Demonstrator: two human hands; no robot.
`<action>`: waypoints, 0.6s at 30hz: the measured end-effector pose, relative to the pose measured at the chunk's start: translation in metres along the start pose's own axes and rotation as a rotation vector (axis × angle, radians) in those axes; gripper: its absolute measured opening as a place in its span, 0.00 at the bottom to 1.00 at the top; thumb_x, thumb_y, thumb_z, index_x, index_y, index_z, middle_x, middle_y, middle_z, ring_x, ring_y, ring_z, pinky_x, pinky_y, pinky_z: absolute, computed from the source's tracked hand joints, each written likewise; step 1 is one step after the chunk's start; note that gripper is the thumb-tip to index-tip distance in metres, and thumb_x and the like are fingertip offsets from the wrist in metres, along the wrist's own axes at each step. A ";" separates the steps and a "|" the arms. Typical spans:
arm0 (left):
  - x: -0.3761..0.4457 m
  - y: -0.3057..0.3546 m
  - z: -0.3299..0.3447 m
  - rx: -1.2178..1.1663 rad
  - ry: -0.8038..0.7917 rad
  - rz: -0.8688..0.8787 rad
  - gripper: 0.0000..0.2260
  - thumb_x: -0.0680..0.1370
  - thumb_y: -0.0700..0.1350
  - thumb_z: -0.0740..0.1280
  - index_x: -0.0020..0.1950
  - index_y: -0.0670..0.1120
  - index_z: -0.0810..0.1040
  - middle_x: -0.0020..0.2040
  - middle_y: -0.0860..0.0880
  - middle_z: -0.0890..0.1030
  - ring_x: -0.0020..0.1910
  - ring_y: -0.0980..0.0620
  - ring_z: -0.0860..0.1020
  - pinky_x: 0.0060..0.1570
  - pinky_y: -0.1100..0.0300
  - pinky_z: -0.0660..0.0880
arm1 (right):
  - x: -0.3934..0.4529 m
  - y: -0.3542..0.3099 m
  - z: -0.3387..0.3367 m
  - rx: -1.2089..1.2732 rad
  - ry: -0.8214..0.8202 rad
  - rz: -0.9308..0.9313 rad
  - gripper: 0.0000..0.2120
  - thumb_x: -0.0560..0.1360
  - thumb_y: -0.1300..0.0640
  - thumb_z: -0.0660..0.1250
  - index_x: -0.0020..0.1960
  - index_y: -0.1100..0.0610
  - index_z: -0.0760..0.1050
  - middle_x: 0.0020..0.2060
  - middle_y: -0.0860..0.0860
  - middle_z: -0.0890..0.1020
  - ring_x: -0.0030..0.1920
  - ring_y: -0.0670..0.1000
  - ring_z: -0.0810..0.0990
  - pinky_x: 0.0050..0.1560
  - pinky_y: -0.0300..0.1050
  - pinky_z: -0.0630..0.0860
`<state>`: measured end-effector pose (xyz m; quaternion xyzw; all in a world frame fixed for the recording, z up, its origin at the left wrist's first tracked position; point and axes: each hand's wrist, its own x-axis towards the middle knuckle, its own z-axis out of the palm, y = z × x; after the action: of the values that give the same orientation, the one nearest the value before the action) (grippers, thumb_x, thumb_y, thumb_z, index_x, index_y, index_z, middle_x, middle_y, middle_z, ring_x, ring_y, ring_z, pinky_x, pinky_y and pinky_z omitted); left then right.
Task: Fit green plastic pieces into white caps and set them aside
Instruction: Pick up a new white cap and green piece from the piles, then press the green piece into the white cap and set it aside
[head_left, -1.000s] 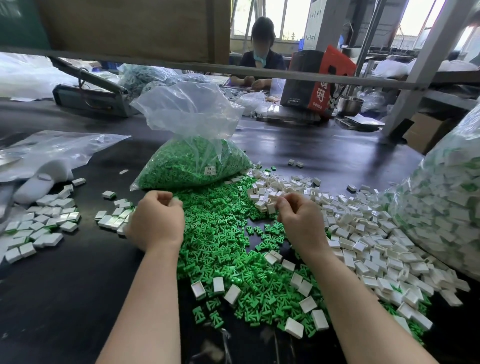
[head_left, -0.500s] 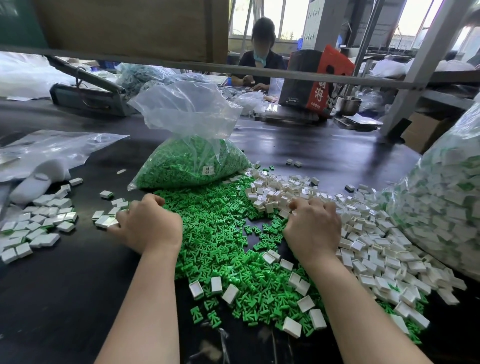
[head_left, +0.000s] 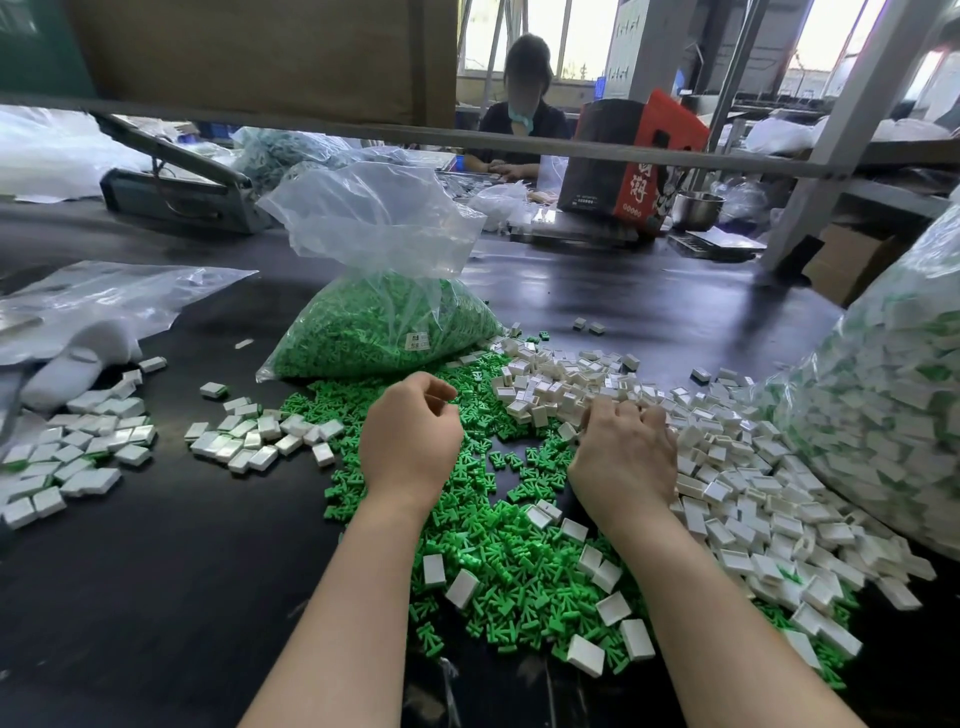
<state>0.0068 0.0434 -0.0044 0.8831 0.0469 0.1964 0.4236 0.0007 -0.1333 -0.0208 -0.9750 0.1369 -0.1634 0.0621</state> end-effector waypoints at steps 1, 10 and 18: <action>-0.001 0.002 0.002 -0.026 -0.023 0.004 0.03 0.77 0.42 0.68 0.48 0.50 0.80 0.39 0.55 0.80 0.37 0.55 0.78 0.33 0.61 0.74 | 0.000 0.000 0.000 0.010 0.016 -0.005 0.16 0.75 0.63 0.58 0.61 0.55 0.72 0.54 0.52 0.79 0.56 0.55 0.70 0.54 0.48 0.70; -0.007 0.018 0.014 -0.669 -0.473 -0.261 0.06 0.78 0.40 0.69 0.54 0.44 0.81 0.45 0.46 0.85 0.40 0.55 0.84 0.38 0.64 0.79 | 0.000 -0.010 -0.005 0.693 0.126 -0.328 0.11 0.74 0.60 0.73 0.53 0.55 0.74 0.42 0.47 0.80 0.44 0.47 0.79 0.49 0.38 0.73; -0.008 0.017 0.012 -0.794 -0.445 -0.283 0.09 0.75 0.32 0.70 0.54 0.37 0.82 0.40 0.44 0.85 0.35 0.54 0.83 0.35 0.65 0.78 | -0.004 -0.012 -0.006 0.821 0.044 -0.394 0.13 0.73 0.63 0.72 0.55 0.54 0.74 0.43 0.45 0.82 0.44 0.38 0.79 0.47 0.31 0.73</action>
<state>0.0029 0.0215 -0.0008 0.6585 -0.0038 -0.0546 0.7506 -0.0016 -0.1213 -0.0143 -0.8735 -0.1259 -0.2335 0.4081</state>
